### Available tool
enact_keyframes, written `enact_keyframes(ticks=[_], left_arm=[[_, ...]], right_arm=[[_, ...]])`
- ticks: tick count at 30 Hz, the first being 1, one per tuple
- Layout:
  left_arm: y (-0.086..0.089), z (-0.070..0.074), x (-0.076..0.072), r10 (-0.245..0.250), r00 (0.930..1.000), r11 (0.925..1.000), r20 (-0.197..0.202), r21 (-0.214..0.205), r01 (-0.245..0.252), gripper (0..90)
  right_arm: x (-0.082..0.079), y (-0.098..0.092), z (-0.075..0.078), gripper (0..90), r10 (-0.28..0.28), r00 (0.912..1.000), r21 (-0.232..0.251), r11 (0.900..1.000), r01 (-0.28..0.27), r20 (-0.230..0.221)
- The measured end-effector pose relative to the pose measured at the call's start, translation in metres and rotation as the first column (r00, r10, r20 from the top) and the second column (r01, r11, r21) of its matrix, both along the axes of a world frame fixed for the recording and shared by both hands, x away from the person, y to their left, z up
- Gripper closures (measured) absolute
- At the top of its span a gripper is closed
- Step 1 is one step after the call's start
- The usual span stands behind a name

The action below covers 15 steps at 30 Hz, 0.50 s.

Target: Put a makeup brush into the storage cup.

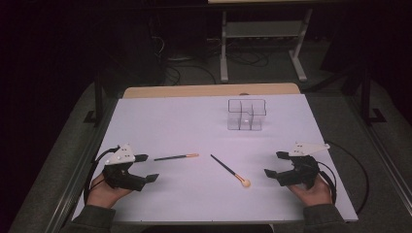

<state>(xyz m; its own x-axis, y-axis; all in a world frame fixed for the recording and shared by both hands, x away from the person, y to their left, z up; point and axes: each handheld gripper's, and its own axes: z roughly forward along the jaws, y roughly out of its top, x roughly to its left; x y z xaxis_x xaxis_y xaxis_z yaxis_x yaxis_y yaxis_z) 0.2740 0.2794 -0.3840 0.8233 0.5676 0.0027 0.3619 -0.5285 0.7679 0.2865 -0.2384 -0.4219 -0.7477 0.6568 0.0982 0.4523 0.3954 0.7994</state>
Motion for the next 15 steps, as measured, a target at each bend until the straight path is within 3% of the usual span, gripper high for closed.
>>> enact_keyframes(ticks=[12, 15], left_arm=[[-0.006, 0.0038, 0.0069, -0.02, 0.9997, 0.9998, -0.012, 0.006, 0.02, 23.0], [-0.0082, 0.0053, 0.0098, -0.038, 0.9991, 0.9989, -0.017, 0.027, 0.039, 23.5]], right_arm=[[0.0001, -0.001, 0.0007, 16.9, -0.003, 1.0, -0.001, 1.0, 0.003, 0.0], [0.0001, -0.0011, 0.001, 16.9, -0.003, 1.0, 0.0, 1.0, 0.003, 0.0]])
